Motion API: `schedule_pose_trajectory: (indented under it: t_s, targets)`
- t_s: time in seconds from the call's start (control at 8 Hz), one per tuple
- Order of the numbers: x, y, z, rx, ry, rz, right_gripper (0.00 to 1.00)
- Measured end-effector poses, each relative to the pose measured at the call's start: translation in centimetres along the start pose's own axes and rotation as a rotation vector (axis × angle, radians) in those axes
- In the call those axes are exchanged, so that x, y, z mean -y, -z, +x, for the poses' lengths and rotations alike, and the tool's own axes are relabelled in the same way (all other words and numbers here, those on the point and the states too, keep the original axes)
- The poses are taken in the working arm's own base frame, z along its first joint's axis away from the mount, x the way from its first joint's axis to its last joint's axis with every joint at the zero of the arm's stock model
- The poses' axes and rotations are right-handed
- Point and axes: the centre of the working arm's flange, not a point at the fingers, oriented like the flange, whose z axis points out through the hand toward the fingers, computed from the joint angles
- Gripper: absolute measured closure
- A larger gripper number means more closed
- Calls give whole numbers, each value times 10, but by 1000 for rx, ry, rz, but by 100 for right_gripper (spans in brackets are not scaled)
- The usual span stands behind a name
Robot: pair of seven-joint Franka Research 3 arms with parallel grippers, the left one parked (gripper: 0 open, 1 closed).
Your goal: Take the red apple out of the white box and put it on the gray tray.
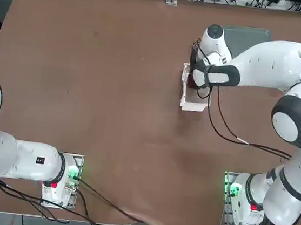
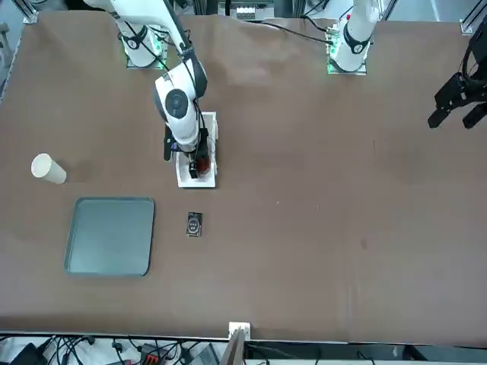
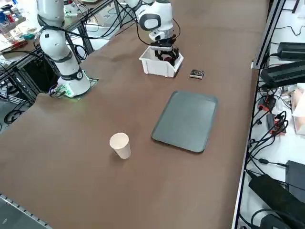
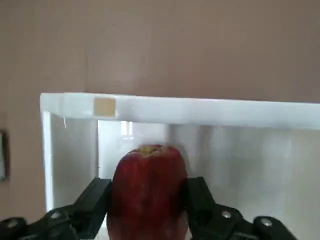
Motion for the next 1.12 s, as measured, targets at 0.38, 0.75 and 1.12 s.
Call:
schedule_pose_trajectory:
  t_s: [0.38, 0.75, 1.12]
  targets:
    - [9, 24, -4, 21, 53, 27, 20]
    - [8, 108, 16, 24, 183, -37, 20]
    - [28, 203, 84, 51, 358, -65, 20]
